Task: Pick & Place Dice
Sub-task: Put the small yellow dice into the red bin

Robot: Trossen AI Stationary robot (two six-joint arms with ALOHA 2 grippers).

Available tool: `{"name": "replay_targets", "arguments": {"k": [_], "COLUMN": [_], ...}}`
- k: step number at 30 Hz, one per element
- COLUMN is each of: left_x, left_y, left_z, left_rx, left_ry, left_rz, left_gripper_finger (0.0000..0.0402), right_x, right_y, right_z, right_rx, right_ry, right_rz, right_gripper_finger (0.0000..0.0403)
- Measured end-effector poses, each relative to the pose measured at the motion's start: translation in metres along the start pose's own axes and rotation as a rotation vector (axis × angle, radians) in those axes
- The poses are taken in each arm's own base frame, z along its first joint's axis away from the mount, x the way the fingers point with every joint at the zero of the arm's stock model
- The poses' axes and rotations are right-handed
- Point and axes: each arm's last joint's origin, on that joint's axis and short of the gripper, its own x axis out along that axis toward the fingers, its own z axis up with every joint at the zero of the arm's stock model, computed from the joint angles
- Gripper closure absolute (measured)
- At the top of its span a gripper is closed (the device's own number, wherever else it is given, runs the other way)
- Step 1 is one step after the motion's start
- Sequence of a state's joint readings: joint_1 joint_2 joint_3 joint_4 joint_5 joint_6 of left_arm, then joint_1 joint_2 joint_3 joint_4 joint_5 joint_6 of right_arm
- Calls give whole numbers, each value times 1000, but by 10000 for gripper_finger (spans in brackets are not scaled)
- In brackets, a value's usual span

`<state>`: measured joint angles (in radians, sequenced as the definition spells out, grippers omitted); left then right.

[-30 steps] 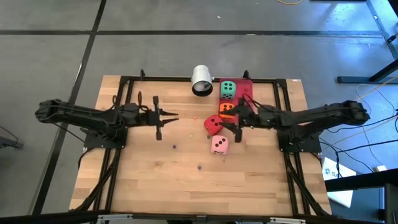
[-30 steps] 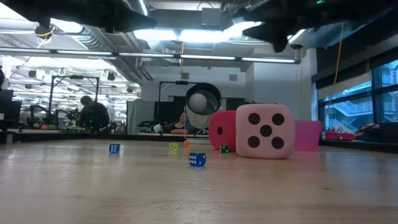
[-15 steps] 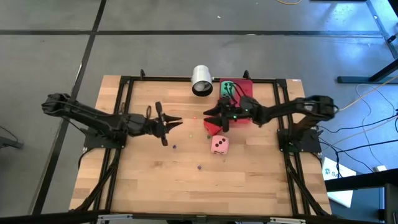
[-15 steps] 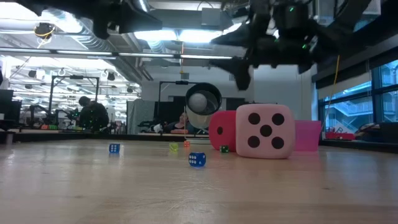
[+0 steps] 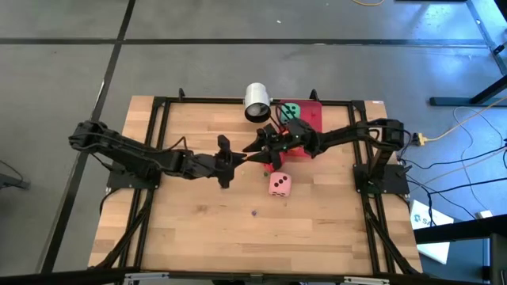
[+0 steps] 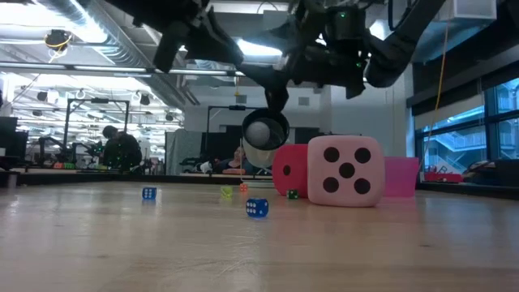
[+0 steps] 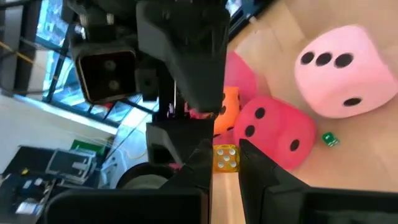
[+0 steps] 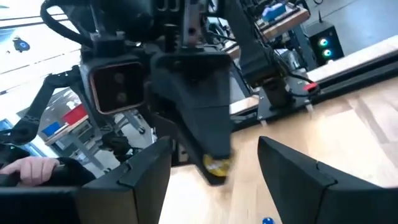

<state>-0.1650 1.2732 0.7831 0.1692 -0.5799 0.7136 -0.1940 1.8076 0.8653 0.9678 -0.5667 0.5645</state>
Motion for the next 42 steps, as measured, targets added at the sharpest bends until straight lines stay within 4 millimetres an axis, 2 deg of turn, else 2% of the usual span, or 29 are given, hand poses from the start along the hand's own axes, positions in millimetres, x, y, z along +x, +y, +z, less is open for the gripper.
{"name": "replay_targets", "arguments": {"k": [20, 42], "left_x": [3, 3], "left_y": [4, 4], "left_z": [0, 1], "left_rx": [13, 8], "left_ry": [33, 25], "left_rz": [32, 26], "left_gripper_finger": [372, 372], "right_x": [1, 1], "right_y": [2, 1], "right_z": [-2, -2], "right_rx": [-3, -2], "right_ry": [1, -10], "right_rz": [-2, -29], "right_gripper_finger": [169, 306]}}
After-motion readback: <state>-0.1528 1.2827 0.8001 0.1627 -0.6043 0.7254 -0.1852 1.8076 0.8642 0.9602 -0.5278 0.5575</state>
